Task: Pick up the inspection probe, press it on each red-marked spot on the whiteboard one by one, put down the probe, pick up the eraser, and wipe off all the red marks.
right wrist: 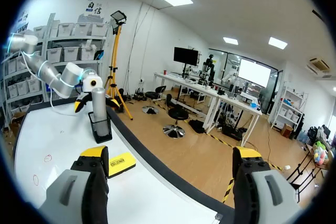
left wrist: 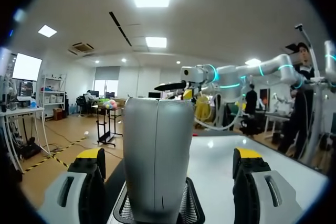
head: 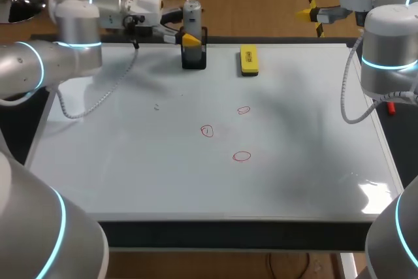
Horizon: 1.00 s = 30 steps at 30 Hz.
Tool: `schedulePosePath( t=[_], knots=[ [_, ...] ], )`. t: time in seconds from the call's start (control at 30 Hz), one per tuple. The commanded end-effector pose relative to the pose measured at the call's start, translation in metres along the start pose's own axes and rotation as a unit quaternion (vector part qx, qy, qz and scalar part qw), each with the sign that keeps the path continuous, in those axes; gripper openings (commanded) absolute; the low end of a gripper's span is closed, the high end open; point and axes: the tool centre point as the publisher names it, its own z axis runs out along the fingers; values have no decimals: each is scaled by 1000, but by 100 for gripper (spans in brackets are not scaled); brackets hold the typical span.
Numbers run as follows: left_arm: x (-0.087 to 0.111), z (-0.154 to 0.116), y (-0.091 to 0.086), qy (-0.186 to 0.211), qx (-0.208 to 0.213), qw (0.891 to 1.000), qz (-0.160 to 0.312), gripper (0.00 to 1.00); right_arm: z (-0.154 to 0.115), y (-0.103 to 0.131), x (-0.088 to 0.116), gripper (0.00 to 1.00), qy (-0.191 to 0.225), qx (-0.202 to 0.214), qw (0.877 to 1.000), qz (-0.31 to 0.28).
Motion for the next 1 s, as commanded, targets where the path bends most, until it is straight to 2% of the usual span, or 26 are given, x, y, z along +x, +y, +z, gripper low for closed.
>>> schedulePosePath(
  t=[0.03,0.23,0.4,0.53,0.6,1.0],
  knots=[
    [-5,3,3,5,2,1000,0,100,0,0,0,100,0,0,1000,0],
    [-5,3,5,4,2,1000,-2,96,0,0,0,100,0,0,1000,0],
    [-4,2,7,1,2,1000,-4,75,0,0,0,100,0,0,1000,0],
    [-3,2,8,1,1,1000,-5,69,0,0,0,100,0,0,1000,0],
    [-2,1,8,0,0,1000,-6,62,0,0,0,100,0,0,1000,0],
    [1,-2,13,-6,-2,1000,-10,44,0,0,0,100,0,0,1000,0]
  ],
)
